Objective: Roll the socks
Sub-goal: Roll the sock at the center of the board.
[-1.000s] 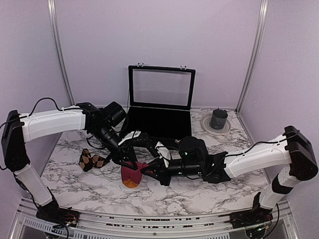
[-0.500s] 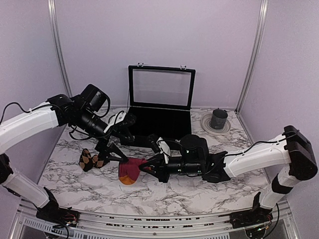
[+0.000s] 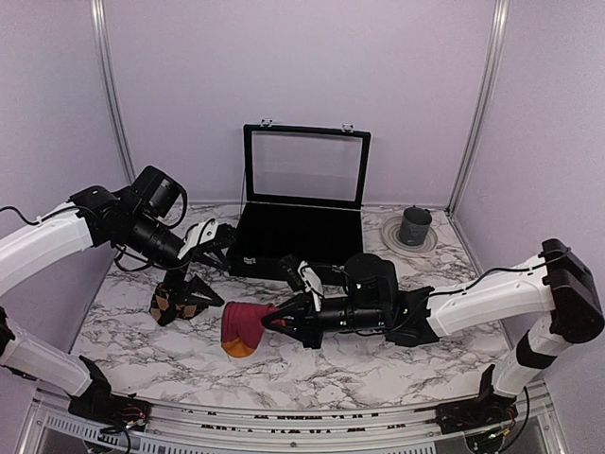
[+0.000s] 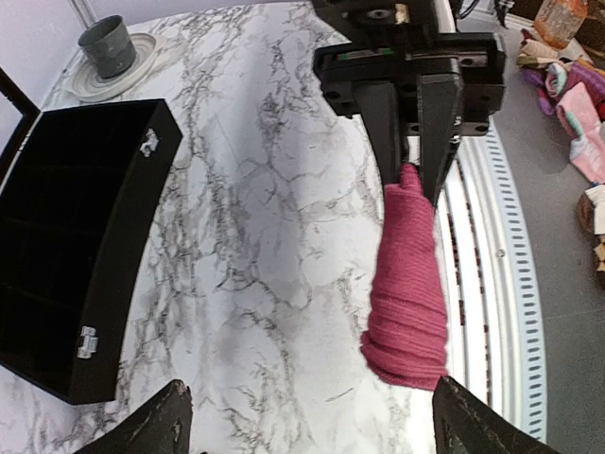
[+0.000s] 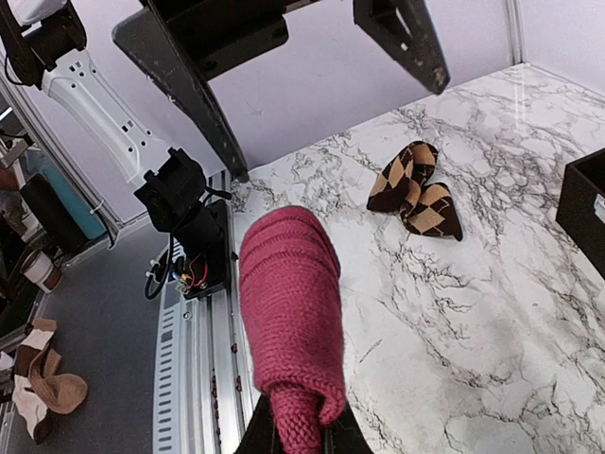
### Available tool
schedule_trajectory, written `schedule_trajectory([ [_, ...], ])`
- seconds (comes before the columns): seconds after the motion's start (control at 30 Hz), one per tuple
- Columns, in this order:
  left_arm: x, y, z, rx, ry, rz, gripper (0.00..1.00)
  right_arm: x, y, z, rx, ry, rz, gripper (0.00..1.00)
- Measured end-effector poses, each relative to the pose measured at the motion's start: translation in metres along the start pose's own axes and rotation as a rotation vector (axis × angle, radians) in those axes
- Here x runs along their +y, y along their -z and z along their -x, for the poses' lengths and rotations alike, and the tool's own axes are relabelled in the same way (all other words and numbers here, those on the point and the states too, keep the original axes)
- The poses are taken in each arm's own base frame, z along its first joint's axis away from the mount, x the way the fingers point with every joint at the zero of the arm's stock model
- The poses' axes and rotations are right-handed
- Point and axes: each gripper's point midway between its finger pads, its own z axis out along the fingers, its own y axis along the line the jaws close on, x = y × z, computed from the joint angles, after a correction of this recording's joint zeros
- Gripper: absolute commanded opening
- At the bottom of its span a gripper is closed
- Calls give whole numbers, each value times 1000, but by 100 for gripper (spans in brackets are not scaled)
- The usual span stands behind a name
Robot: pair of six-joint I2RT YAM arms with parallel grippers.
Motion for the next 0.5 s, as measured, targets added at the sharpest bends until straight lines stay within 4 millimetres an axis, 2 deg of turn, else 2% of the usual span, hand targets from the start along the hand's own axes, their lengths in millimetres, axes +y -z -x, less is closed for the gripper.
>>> schedule_trajectory([
  [0.23, -45, -10, -3, -18, -114, -173, 80, 3, 1, 6, -17, -47, 24, 0],
  [0.3, -53, -13, -3, -15, -135, -194, 78, 4, -1, 8, -21, -59, 31, 0],
  [0.5, -56, -23, -5, 14, -200, -180, 68, 4, -7, 9, -25, -90, 48, 0],
])
